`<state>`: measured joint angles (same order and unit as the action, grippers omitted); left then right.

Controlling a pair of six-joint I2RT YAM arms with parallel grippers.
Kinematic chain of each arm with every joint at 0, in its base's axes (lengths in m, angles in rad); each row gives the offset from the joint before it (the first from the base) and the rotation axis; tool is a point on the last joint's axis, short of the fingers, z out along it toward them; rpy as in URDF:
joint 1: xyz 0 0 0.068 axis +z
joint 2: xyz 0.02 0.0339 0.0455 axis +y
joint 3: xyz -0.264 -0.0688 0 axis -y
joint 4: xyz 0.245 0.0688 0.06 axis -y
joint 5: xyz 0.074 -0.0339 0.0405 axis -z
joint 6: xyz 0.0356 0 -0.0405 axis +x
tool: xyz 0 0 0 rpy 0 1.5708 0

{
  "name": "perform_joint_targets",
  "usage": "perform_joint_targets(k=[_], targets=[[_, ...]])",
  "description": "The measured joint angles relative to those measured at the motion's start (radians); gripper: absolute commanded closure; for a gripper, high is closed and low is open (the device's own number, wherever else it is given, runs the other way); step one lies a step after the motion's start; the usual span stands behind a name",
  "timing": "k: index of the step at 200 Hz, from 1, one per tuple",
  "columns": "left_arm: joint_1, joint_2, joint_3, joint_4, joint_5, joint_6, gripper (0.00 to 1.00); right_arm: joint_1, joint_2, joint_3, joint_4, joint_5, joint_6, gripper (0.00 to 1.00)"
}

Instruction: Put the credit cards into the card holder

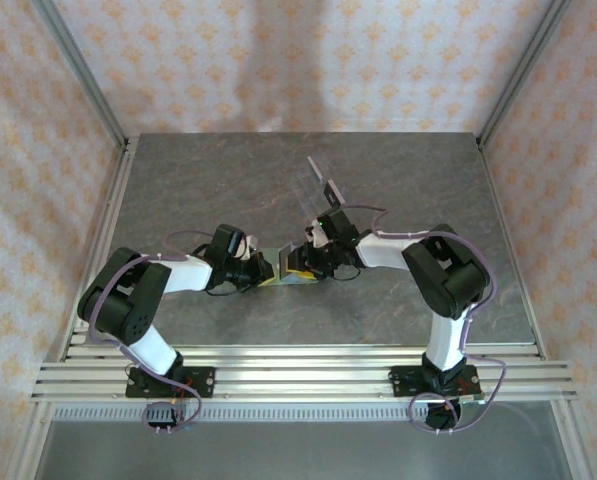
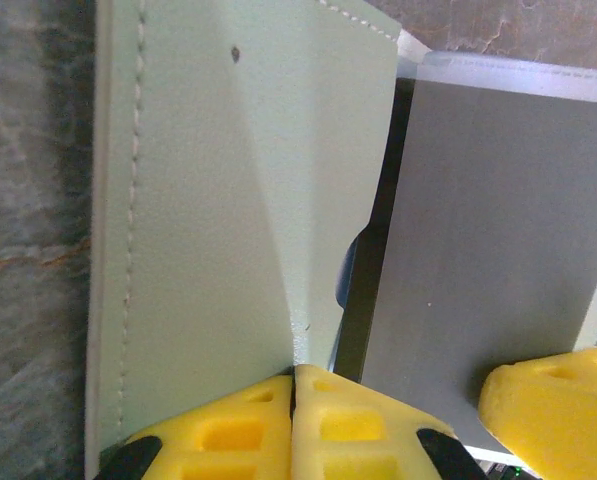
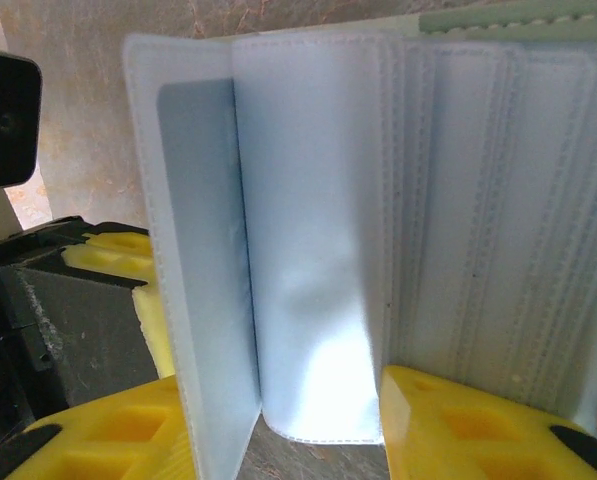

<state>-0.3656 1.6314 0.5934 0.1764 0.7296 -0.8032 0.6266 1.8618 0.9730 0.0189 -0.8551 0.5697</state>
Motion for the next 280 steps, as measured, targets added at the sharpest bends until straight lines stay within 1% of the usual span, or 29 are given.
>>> perform_joint_targets(k=[13,53,80,93,113,153,187,229,252,280], targets=[[0.000,0.000,0.000,0.001,0.000,-0.001,0.92,0.000,0.000,0.000,0.002,0.000,0.003,0.56],[0.015,-0.010,-0.024,0.032,0.009,-0.008,0.91,0.000,0.000,0.000,0.013,-0.017,0.002,0.45],[0.036,-0.026,-0.040,0.045,0.026,-0.018,0.80,0.000,0.000,0.005,0.012,-0.033,-0.010,0.39],[0.050,-0.040,-0.050,0.052,0.026,-0.030,0.75,0.000,0.000,0.012,0.004,-0.036,-0.019,0.34],[0.069,-0.061,-0.067,0.069,0.026,-0.049,0.67,0.001,0.000,0.024,-0.011,-0.036,-0.031,0.32],[0.085,-0.081,-0.077,0.105,0.029,-0.078,0.59,0.001,0.000,0.026,-0.010,-0.049,-0.034,0.28],[0.106,-0.081,-0.077,0.146,0.047,-0.108,0.52,0.001,0.000,0.031,-0.011,-0.052,-0.035,0.28],[0.111,-0.081,-0.068,0.156,0.052,-0.116,0.51,0.001,0.000,0.038,-0.010,-0.059,-0.031,0.36],[0.113,-0.081,-0.063,0.156,0.053,-0.116,0.51,0.001,0.000,0.044,-0.010,-0.063,-0.031,0.42],[0.125,-0.081,-0.060,0.153,0.053,-0.113,0.51,0.001,0.000,0.058,-0.012,-0.069,-0.035,0.46]])
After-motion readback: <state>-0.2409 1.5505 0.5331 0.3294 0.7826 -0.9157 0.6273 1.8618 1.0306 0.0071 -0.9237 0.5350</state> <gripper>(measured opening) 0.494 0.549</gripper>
